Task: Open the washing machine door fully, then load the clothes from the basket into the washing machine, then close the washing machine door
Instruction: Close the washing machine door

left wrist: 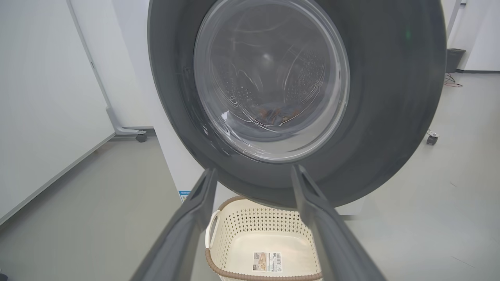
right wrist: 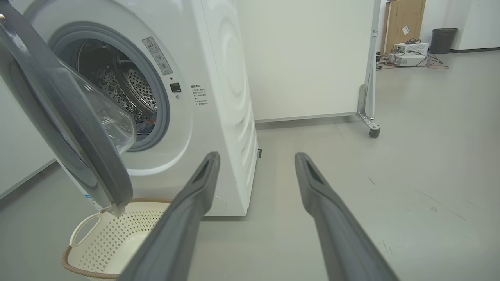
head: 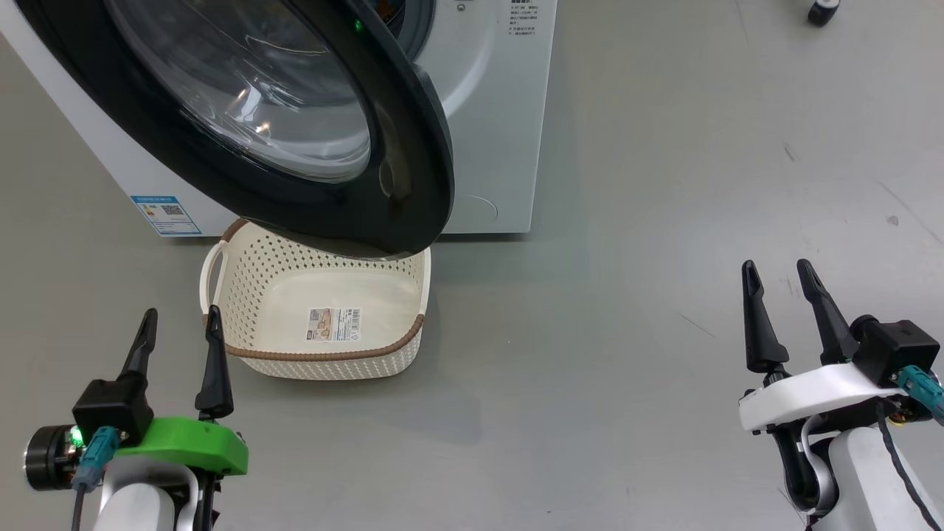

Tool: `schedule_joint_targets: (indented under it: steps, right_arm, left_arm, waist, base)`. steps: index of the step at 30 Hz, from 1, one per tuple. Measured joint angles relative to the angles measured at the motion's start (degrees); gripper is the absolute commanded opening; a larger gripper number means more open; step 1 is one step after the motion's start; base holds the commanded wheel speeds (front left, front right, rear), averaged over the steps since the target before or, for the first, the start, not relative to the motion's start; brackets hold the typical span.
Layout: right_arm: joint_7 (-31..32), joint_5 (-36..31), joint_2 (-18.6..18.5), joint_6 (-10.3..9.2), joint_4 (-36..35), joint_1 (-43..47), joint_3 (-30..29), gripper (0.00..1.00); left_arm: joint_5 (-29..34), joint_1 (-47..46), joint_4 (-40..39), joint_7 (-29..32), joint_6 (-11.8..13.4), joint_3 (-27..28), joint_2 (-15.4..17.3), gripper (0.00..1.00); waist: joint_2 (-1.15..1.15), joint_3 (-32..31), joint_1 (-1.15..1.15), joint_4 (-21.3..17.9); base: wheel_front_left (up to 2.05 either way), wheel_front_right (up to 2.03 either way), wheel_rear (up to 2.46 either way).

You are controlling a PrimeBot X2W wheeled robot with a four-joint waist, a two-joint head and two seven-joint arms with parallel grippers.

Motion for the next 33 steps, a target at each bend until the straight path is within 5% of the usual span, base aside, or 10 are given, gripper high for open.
schedule_joint_targets:
  steps: [14,15,16,17,33]
  right_arm:
    - [0.0,-0.12,0.35,0.0,0.01,0.57,-0.07,1.0]
    - [0.0,-0.12,0.43,0.0,0.02,0.58,-0.13,0.92]
    - [0.0,-0.1,0.49,0.0,0.1,0.58,-0.19,0.21]
    - [0.0,0.12,0.58,0.0,0.25,0.59,-0.16,0.0]
    - [0.0,0.57,1.22,0.0,-0.4,0.63,-0.9,0.0]
  left_arm:
    - [1.36,0.25,-0.01,0.0,-1.52,1.56,-0.33,1.0]
    - [1.59,0.25,-0.01,-0.01,-1.53,1.58,-0.38,1.0]
    - [1.68,0.25,-0.03,0.0,-1.57,1.69,-0.49,1.0]
    - [1.68,0.25,-0.03,0.0,-1.58,1.71,-0.53,1.0]
    - [2.7,0.25,-0.04,-0.01,-2.59,2.34,-1.65,1.0]
  waist:
    - [0.0,-0.1,0.0,0.25]
    - [0.0,-0.09,0.0,0.27]
    - [0.0,-0.06,0.0,0.3]
    - [0.0,-0.05,0.0,0.33]
    - [0.0,0.08,0.0,0.57]
  base:
    - [0.0,0.0,0.0]
    - [0.0,0.0,0.0]
    - [0.0,0.0,0.0]
    - [0.0,0.0,0.0]
    - [0.0,0.0,0.0]
